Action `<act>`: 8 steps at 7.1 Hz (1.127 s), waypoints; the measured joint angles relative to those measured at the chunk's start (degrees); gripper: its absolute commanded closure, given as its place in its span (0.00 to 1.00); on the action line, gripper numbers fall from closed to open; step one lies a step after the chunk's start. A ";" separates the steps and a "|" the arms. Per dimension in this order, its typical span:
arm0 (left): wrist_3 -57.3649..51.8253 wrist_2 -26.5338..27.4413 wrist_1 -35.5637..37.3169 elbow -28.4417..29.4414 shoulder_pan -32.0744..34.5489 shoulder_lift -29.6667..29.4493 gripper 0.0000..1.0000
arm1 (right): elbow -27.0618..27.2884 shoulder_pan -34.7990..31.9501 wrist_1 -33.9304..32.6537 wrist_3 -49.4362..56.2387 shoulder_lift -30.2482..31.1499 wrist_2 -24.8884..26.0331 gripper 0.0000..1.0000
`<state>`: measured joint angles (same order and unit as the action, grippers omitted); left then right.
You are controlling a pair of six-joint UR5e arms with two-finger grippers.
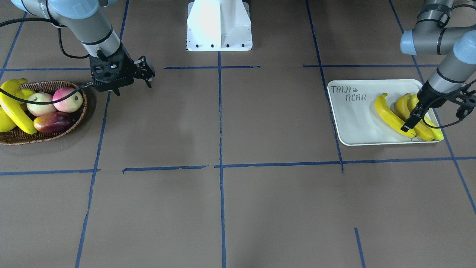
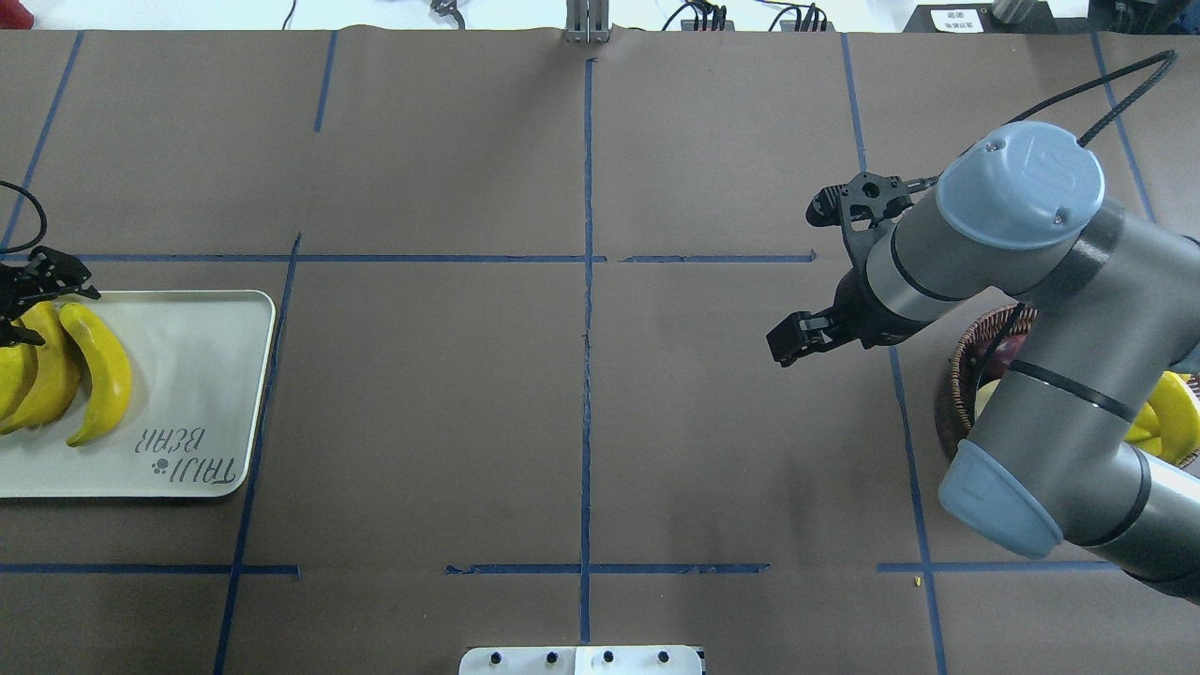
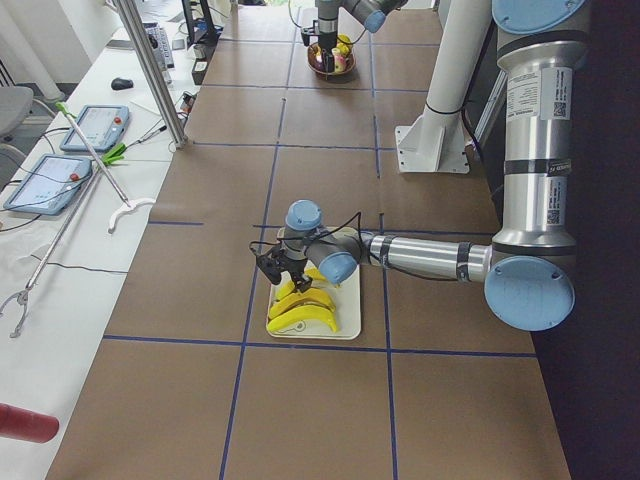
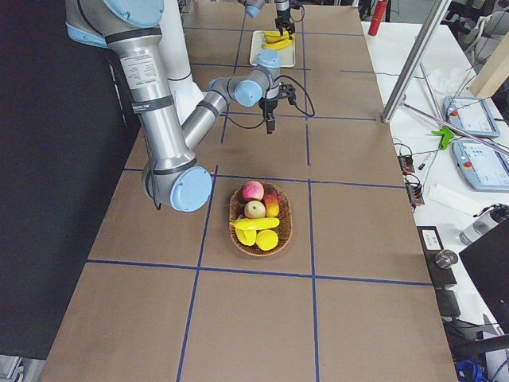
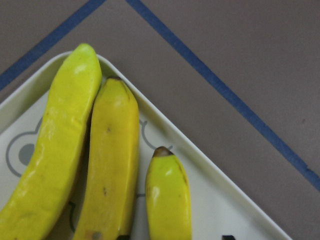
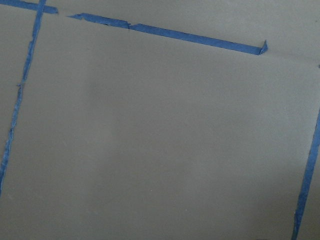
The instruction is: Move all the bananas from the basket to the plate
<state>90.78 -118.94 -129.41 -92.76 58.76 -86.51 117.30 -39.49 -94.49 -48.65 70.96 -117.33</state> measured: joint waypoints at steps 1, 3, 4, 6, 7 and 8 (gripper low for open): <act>-0.82 -2.98 0.29 -1.50 1.82 -0.06 0.00 | 0.14 -0.10 0.01 0.01 0.36 0.00 0.00; -1.33 -7.39 1.71 -7.47 2.82 -0.38 0.00 | 2.15 -0.36 0.25 1.13 4.41 0.16 0.00; -1.35 -8.38 1.97 -10.40 1.87 -0.59 0.00 | 3.80 -0.91 0.31 3.62 7.70 0.25 0.00; -1.31 -9.41 2.05 -13.82 -1.02 -1.58 0.00 | 6.08 -4.08 0.86 12.65 15.01 0.32 0.00; -1.31 -9.48 2.08 -14.23 -2.03 -2.11 0.00 | 6.43 -5.79 2.97 16.34 18.76 0.07 0.00; -1.30 -9.48 2.11 -14.34 -2.67 -2.40 0.00 | 6.37 -8.20 7.13 19.57 23.12 -1.54 0.00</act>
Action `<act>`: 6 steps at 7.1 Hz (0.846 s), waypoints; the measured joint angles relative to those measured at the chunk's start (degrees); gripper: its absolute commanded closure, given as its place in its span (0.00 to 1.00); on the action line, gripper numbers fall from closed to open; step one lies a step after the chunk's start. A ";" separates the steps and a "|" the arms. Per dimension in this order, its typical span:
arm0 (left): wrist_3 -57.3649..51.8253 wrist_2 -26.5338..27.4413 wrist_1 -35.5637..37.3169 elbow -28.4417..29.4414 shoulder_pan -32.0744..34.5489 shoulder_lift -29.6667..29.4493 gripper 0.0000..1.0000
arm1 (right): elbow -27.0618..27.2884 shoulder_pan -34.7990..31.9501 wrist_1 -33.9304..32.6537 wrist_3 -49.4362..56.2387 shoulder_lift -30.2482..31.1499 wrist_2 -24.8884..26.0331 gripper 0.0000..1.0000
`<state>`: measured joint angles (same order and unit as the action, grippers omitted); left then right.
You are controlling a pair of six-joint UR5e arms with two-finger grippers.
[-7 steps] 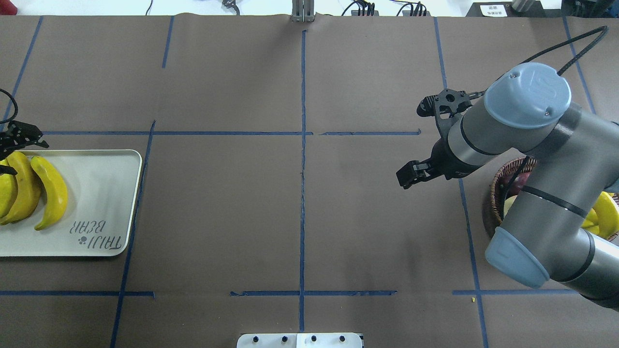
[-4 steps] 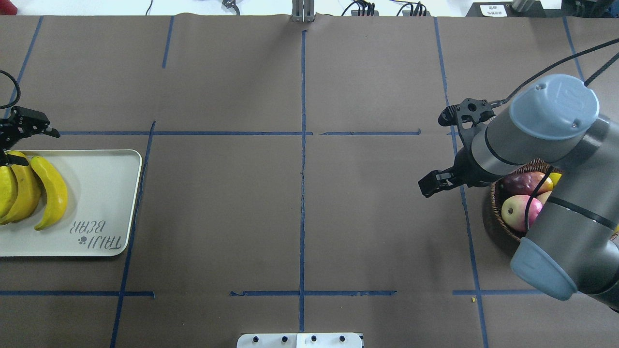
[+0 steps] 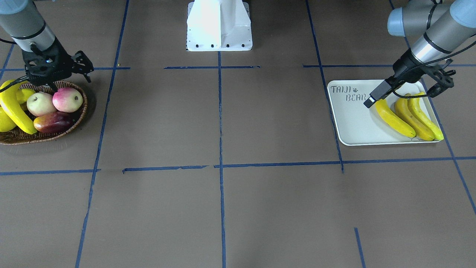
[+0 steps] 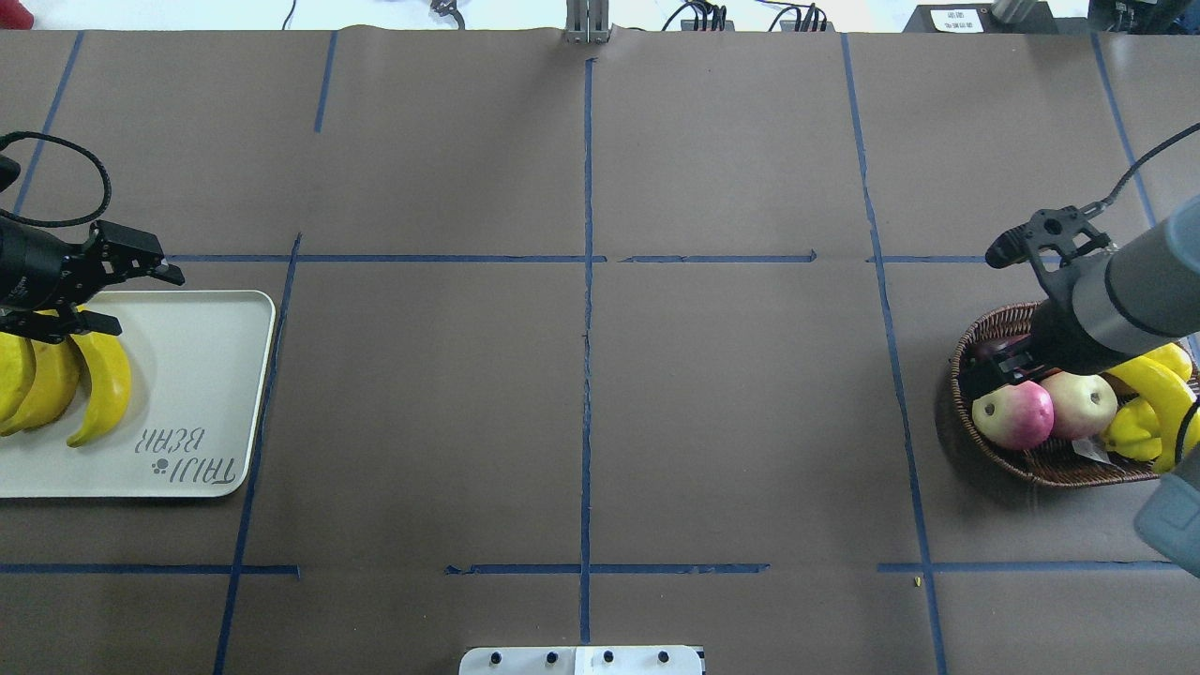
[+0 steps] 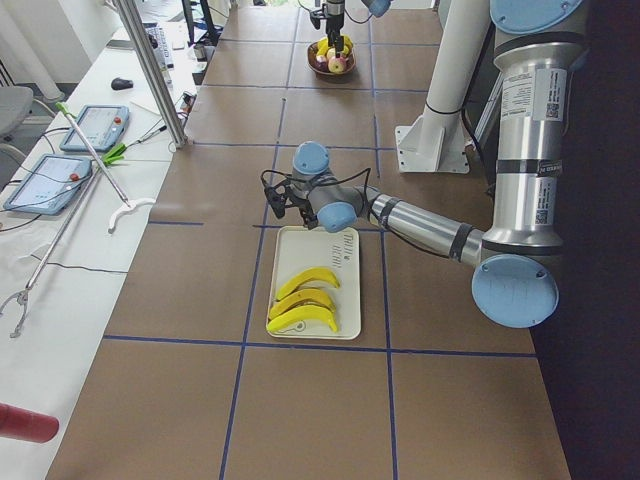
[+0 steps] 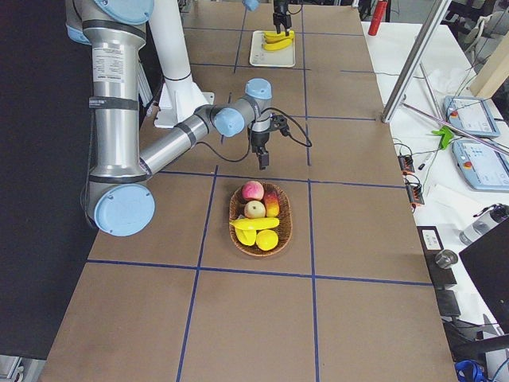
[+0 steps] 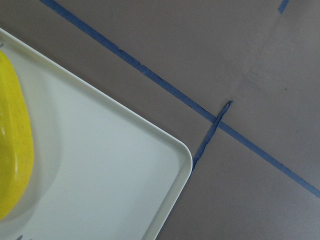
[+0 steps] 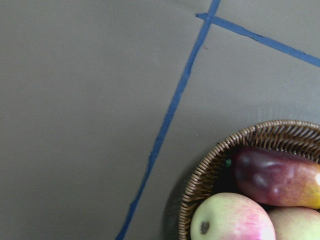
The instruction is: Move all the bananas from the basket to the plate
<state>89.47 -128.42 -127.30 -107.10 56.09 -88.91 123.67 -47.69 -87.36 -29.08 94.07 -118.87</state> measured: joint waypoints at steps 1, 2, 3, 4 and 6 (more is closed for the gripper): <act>0.00 0.03 0.02 -0.02 -0.29 -0.08 0.00 | -0.52 -3.18 3.27 4.36 3.76 -2.39 0.00; 0.00 0.12 0.03 -0.04 -0.49 -0.10 0.00 | -1.99 -6.43 4.64 9.87 6.08 -3.99 0.00; 0.00 0.19 0.03 -0.07 -0.63 -0.11 0.00 | -4.49 -9.84 5.19 15.84 7.33 -5.64 0.00; 0.02 0.22 0.03 -0.10 -0.67 -0.11 0.00 | -6.98 -13.04 5.39 20.92 7.88 -8.30 0.00; 0.08 0.21 0.03 -0.16 -0.71 -0.12 0.00 | -10.45 -17.60 5.54 27.69 9.15 -13.18 0.01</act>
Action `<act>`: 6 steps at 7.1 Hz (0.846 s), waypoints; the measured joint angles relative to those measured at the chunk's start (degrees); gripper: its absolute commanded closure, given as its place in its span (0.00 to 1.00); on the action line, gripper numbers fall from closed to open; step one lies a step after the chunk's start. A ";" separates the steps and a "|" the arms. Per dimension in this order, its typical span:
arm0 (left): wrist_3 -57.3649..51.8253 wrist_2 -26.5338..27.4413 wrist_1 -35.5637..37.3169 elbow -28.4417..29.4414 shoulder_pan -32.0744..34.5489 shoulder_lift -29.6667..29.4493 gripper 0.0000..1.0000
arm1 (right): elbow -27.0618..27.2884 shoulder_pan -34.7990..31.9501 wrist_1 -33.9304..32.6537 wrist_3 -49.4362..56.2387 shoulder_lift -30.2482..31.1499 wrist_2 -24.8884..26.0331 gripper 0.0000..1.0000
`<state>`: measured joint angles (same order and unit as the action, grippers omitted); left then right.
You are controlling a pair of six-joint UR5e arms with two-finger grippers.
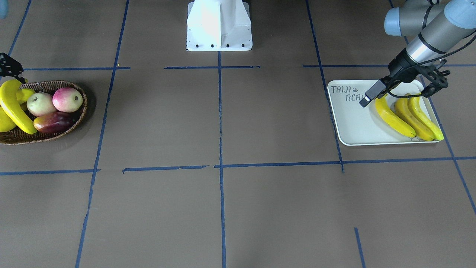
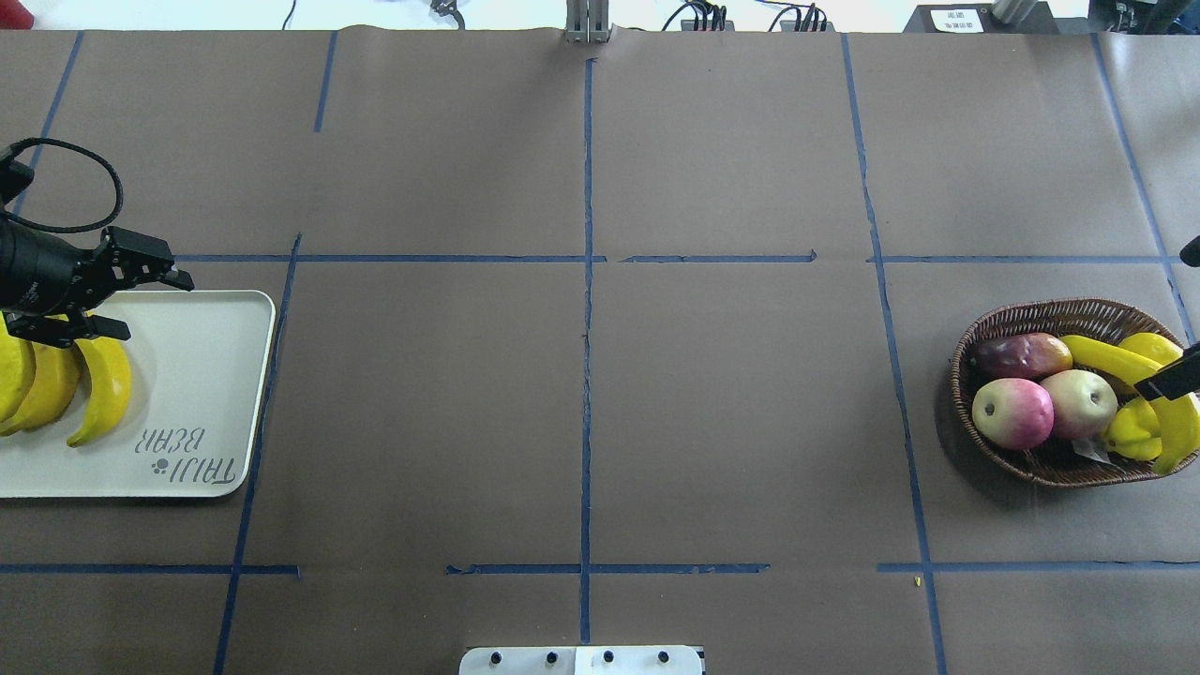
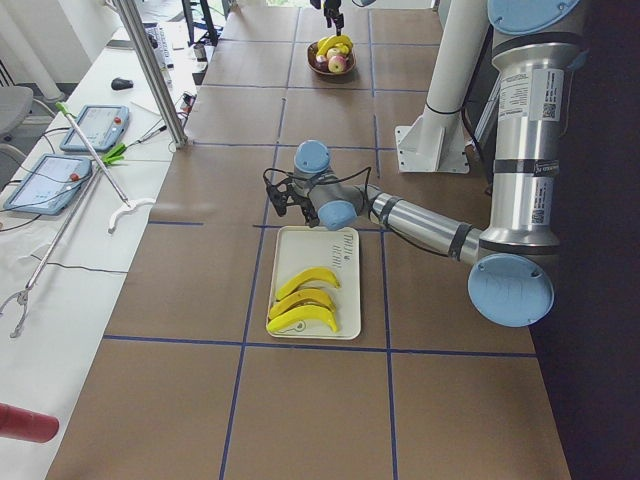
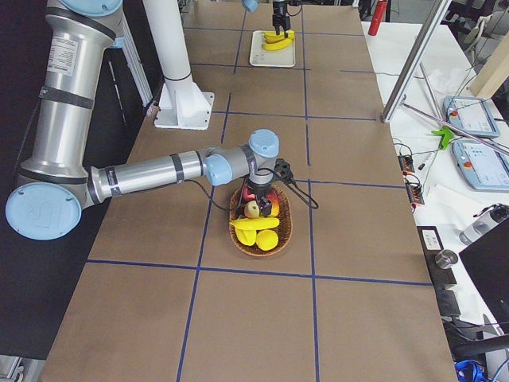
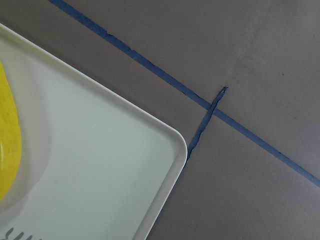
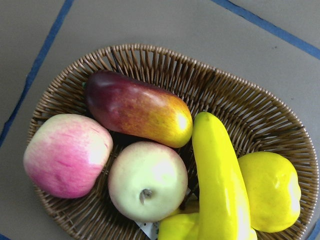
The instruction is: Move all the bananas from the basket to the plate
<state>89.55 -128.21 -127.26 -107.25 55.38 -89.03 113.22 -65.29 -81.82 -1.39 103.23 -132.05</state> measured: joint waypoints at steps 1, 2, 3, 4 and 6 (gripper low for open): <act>-0.01 -0.01 0.00 -0.09 0.00 0.00 0.00 | -0.76 -0.81 0.16 1.37 0.97 -1.21 0.01; -0.03 -0.02 0.00 -0.17 -0.01 0.01 0.00 | -1.18 -1.13 0.57 1.29 1.88 -1.98 0.02; -0.01 -0.04 0.00 -0.28 -0.04 0.05 0.00 | -1.54 -1.23 1.62 -0.47 2.52 -2.38 0.02; 0.05 -0.08 0.00 -0.41 -0.07 0.08 0.00 | -2.25 -1.24 4.78 -3.85 3.43 -2.52 0.02; 0.16 -0.05 -0.06 -0.48 -0.09 0.09 0.00 | -6.96 -1.25 19.64 -14.44 5.67 -2.56 0.02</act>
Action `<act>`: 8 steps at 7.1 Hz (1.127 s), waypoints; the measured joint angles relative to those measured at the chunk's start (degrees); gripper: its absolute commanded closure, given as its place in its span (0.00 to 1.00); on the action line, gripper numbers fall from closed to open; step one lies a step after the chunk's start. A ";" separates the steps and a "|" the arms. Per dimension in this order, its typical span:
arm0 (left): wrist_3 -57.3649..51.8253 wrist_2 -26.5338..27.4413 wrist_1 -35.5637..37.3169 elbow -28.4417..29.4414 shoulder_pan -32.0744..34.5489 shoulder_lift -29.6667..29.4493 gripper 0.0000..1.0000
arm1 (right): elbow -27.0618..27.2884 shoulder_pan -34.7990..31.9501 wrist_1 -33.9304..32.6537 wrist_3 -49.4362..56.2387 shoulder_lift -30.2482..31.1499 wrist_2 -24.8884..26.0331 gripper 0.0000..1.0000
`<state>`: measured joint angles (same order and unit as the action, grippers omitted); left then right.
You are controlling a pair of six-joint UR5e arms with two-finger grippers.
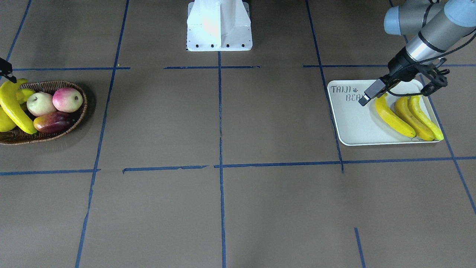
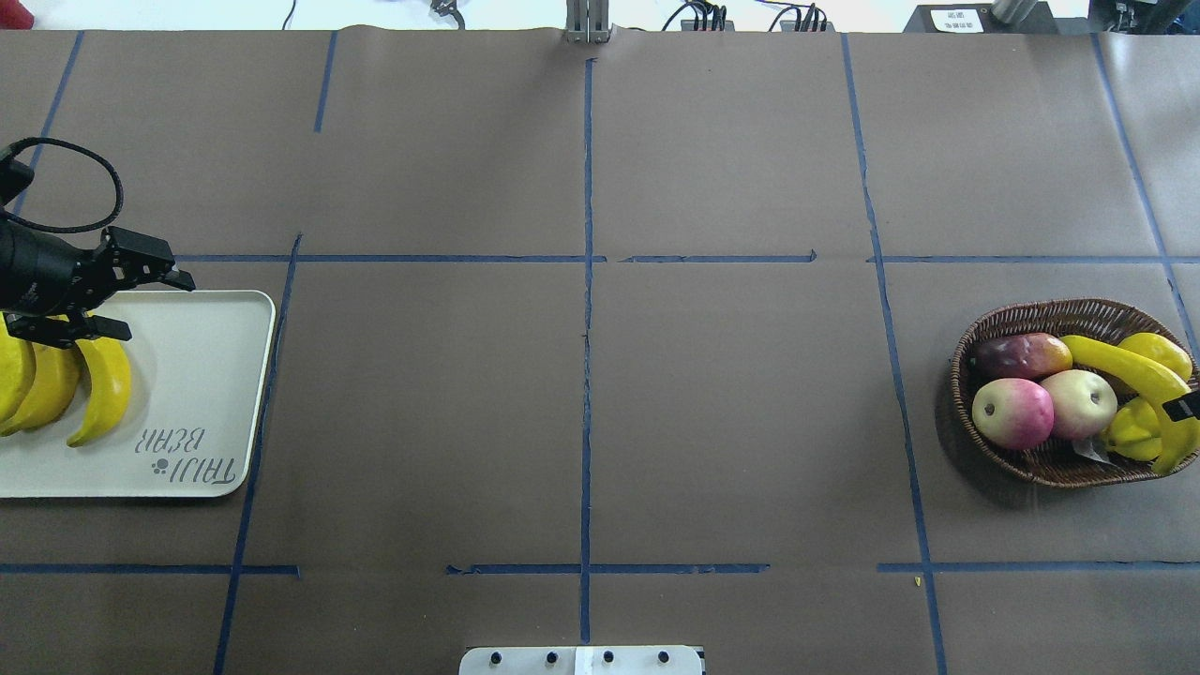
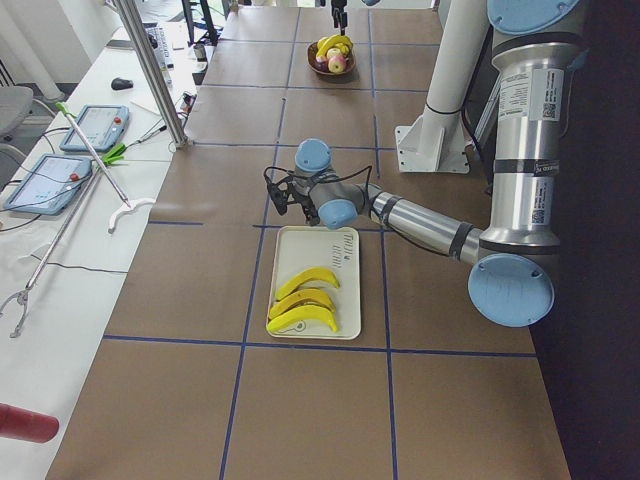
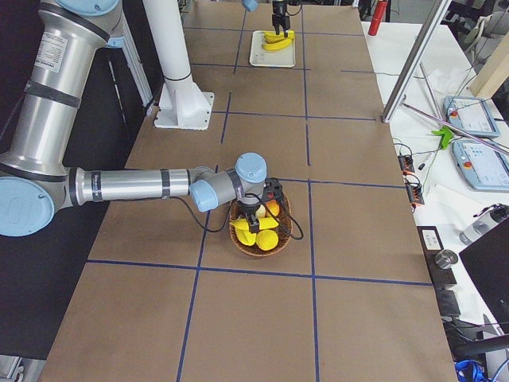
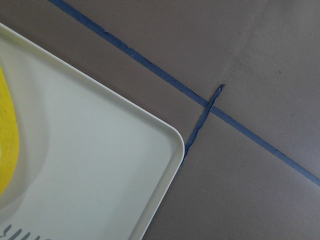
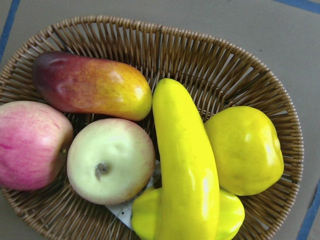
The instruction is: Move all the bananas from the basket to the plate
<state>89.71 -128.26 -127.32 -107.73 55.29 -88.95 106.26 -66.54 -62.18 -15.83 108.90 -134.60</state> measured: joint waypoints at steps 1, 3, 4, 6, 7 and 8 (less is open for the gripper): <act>0.02 0.02 -0.02 -0.01 0.00 0.03 0.00 | -3.28 0.00 7.33 -3.93 0.43 -0.02 0.02; 0.02 0.03 -0.01 -0.15 -0.01 0.07 0.00 | -6.87 0.09 14.34 -9.42 0.28 -0.12 0.08; 0.05 0.03 0.01 -0.30 -0.01 0.08 0.00 | -7.38 0.26 16.29 -12.02 0.16 -0.21 0.16; 0.16 0.01 -0.02 -0.60 -0.01 0.12 0.00 | -7.58 1.51 17.59 -14.91 0.06 -0.22 0.21; 0.21 -0.01 -0.01 -0.92 -0.01 0.20 0.00 | -7.62 2.10 17.82 -15.39 0.09 -0.19 0.23; 0.27 -0.01 0.00 -1.35 -0.01 0.31 0.00 | -7.62 2.56 17.99 -15.71 0.11 -0.20 0.28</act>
<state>89.99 -128.27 -127.32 -109.09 55.28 -88.64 98.64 -63.97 -44.19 -31.55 109.01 -134.80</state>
